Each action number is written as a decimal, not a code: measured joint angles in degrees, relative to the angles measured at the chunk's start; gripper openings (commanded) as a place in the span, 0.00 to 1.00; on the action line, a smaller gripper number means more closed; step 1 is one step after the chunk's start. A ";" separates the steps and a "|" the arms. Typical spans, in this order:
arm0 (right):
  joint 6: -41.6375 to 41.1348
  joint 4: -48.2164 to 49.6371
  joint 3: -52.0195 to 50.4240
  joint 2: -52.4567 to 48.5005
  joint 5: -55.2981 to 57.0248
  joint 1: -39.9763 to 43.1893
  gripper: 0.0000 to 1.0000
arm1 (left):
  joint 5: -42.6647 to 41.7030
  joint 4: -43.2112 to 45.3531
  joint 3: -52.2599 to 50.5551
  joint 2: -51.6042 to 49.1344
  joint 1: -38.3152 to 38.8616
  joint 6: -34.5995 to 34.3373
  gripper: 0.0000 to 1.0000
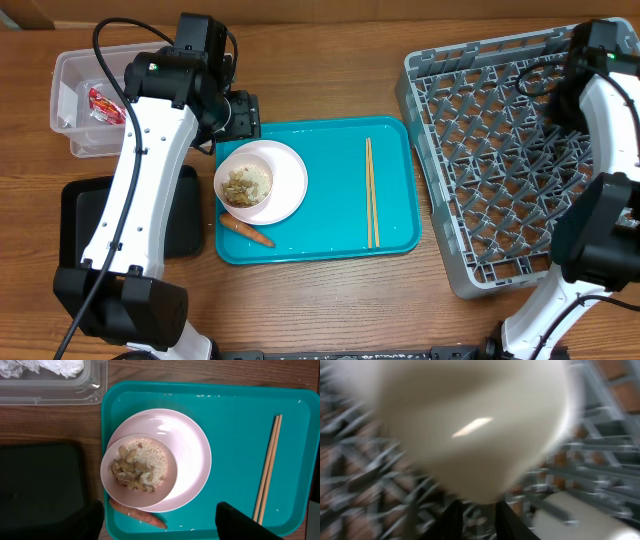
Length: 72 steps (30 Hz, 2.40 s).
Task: Sort waste into correct bins and load items into the dishwasher
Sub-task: 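Carry the white bowl with the right gripper and release it in the rack, then reach the right gripper down to the chopsticks on the teal tray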
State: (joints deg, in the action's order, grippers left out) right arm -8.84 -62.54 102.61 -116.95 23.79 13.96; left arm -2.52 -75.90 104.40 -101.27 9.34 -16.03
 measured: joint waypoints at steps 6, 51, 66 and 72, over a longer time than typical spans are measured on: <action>5.29 1.27 -0.26 3.69 -9.60 -5.53 0.27 | -0.02 0.02 0.00 0.00 0.00 0.00 0.74; 14.88 8.07 -0.20 2.82 -23.74 -0.92 0.40 | -0.02 0.02 0.00 0.00 0.00 0.00 0.74; 3.17 7.19 -0.20 4.55 -12.66 2.89 0.34 | 0.00 -0.20 0.00 0.00 0.00 0.00 0.74; 5.53 4.96 -0.20 9.84 -16.92 -0.98 0.49 | 0.00 -0.20 0.00 0.00 0.00 0.00 0.77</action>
State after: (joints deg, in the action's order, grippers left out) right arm -3.31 -57.58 102.41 -107.11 6.87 12.97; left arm -2.52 -76.09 104.40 -101.27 9.34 -16.03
